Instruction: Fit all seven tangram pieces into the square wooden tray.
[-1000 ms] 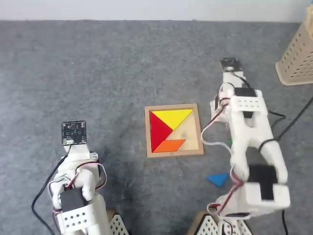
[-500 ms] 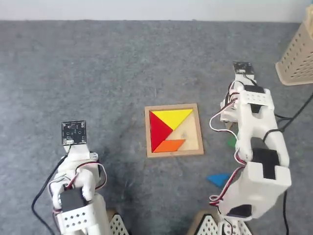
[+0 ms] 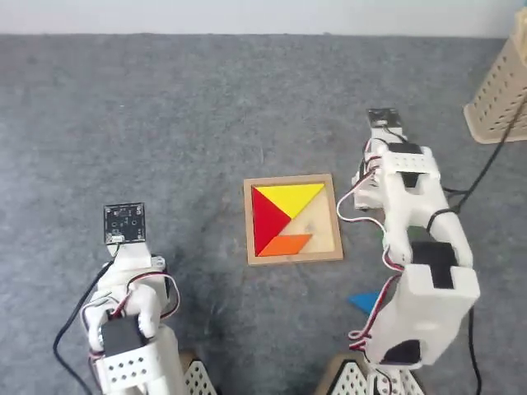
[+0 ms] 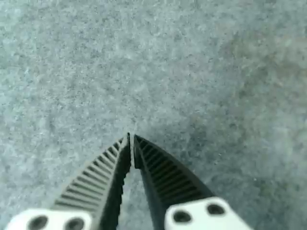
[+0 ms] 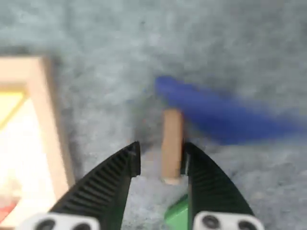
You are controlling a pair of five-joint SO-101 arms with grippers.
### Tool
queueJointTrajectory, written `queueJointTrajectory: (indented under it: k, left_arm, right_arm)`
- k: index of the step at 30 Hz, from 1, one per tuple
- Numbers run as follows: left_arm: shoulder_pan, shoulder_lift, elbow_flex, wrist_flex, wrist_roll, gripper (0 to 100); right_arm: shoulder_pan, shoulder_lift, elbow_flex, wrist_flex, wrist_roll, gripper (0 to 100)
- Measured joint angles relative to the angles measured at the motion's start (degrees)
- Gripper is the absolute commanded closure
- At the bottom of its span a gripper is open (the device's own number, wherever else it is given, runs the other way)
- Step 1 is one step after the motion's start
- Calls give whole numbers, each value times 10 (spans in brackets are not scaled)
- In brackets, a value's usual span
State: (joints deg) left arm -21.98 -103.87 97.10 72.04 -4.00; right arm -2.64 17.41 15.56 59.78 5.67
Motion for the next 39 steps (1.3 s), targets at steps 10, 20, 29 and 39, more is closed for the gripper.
queueJointTrajectory:
  k: [10,20,29,39]
  left_arm:
    - [0,0,0,0,0,987]
    - [0,0,0,0,0,987]
    - [0,0,0,0,0,987]
    - [0,0,0,0,0,987]
  right_arm:
    - [-6,0,0,4,1,991]
    - [-25,-61,1,50,5,992]
    - [-207,-160,-3,119,215,992]
    - [-275,-83,-76,200,476,991]
